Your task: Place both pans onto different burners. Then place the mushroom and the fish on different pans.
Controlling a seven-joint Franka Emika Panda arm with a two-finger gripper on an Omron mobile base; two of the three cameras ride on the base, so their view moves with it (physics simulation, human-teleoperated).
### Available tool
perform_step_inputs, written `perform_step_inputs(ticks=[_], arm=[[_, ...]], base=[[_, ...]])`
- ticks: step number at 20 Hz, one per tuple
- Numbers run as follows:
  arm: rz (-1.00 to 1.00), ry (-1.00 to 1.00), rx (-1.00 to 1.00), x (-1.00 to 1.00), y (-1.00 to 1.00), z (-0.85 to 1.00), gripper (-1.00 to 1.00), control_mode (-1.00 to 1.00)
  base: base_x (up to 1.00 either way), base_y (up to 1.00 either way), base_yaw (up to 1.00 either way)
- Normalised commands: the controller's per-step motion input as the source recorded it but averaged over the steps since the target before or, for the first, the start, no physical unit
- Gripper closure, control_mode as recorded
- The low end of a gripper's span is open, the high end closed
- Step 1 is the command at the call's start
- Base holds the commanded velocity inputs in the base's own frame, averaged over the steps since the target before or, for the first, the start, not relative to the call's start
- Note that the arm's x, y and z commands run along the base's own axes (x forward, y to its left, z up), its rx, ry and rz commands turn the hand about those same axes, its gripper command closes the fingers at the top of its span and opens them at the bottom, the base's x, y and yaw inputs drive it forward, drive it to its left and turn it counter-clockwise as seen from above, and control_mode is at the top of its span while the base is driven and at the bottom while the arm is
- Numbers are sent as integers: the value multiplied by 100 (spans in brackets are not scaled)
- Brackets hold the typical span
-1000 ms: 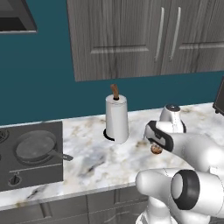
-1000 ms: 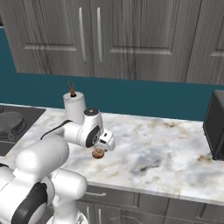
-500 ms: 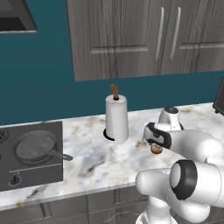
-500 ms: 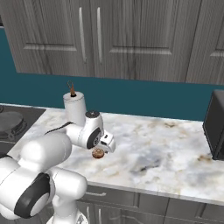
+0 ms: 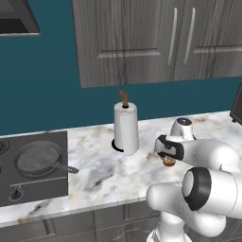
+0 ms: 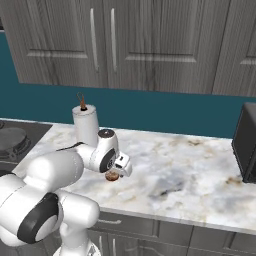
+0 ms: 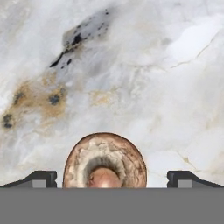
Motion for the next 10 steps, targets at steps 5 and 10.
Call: perform_step_inputs(ticks=[5,10], arm=[[0,0,0,0,2,-12,-100,-100],[0,0,0,0,5,-10,-100,-100]], base=[[0,0,0],[0,0,0]])
